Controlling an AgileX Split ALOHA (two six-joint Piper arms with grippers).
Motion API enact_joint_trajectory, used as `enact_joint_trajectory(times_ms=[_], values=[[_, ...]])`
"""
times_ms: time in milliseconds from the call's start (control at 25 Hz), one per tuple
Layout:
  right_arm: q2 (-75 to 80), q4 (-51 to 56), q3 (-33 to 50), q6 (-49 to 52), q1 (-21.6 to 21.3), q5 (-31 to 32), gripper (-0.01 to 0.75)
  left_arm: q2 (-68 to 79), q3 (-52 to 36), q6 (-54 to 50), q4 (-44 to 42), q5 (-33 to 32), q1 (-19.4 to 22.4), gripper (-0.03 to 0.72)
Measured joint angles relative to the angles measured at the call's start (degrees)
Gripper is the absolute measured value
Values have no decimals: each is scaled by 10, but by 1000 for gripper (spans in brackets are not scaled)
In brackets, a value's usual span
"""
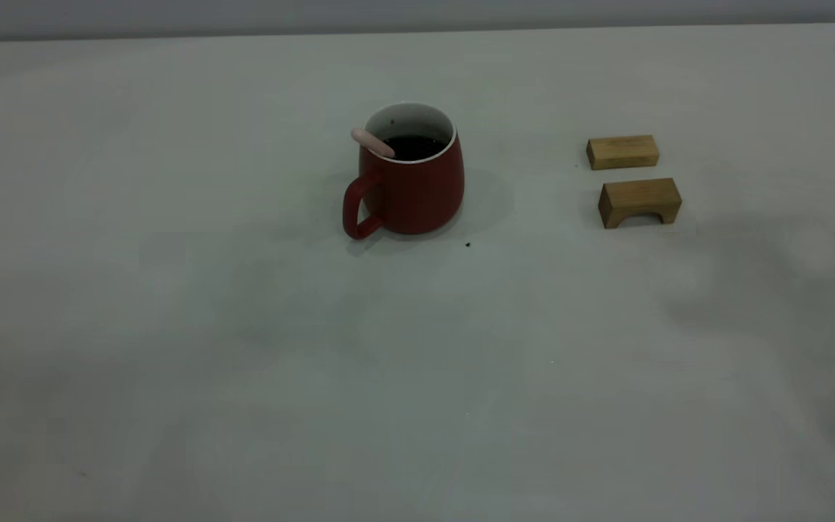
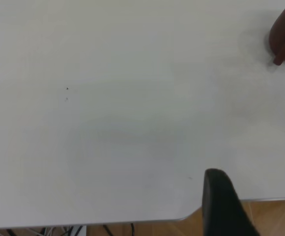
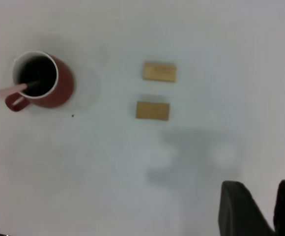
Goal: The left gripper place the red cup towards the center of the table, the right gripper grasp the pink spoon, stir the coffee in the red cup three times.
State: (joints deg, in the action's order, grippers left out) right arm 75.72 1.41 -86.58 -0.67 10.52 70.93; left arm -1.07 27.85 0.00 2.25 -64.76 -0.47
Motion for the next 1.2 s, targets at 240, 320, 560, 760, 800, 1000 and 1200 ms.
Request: enact_joint_trajectory(times_ms=[240,320,560,760,800,1000,1200], values=[[-194,0,148,0,0,0,228,0,0,0,0,0,0,407],[-265,0,203,0,0,0,228,0,0,0,0,0,0,407],[-452,3,356,1,0,0,233,0,0,0,0,0,0,407],[-574,23,466,1,-12,-4,236,0,0,0,0,0,0,407],[-599,28,483,1,-19,-6,236,0,0,0,0,0,0,407],[-702,46,554,1,-59,-14,236,0,0,0,0,0,0,407],[-745,46,584,0,-60,-34,236,0,0,0,0,0,0,407]])
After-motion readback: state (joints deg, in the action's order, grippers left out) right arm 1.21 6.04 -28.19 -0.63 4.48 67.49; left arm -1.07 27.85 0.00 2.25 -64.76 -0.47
